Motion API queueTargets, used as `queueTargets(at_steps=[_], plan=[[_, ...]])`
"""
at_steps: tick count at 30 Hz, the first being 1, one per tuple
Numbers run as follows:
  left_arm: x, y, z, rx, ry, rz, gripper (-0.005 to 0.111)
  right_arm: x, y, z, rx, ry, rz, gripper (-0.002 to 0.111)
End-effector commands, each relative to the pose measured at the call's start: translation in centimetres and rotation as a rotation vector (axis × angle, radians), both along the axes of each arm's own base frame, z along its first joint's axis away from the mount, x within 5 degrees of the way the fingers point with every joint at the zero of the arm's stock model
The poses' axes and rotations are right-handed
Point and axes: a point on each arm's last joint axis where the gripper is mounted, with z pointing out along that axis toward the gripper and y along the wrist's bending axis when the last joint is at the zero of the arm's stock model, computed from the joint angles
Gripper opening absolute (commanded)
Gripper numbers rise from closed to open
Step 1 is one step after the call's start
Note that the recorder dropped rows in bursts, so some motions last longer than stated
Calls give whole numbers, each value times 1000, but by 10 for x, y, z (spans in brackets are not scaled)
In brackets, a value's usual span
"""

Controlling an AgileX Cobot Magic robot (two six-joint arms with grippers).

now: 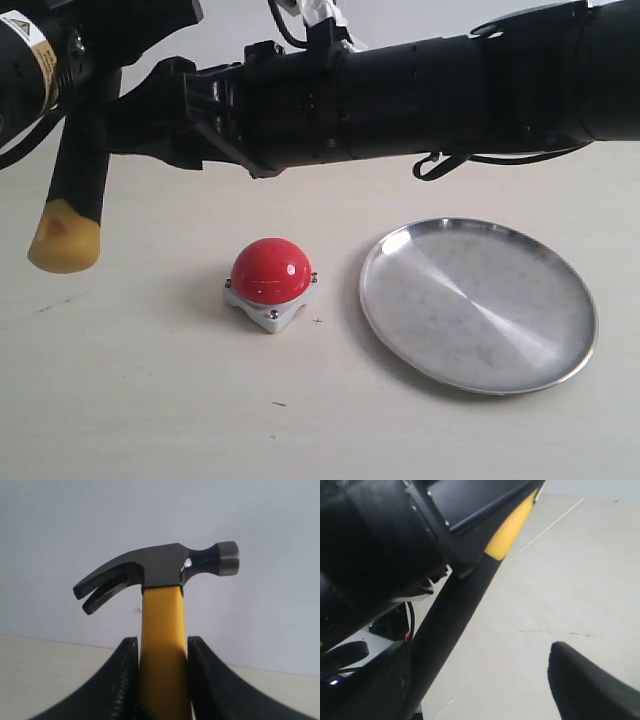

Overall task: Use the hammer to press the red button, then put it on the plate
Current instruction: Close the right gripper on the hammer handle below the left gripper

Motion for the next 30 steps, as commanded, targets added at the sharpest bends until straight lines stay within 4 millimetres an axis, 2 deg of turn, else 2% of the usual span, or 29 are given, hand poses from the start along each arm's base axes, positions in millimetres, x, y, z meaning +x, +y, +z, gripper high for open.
queueTargets(at_steps=[1,12,19,30], plan=[[-2,2,9,6,-63,6,0,-3,4,3,39,24,54,72],[-2,0,9,5,-56,-13,0,-7,5,6,64,30,104,72],[-2,-9,15,-24,-44,-96,0,-7,5,5,63,31,101,72],[-3,-15,13,-30,-21,-165,0,-6,4,5,54,28,83,72]])
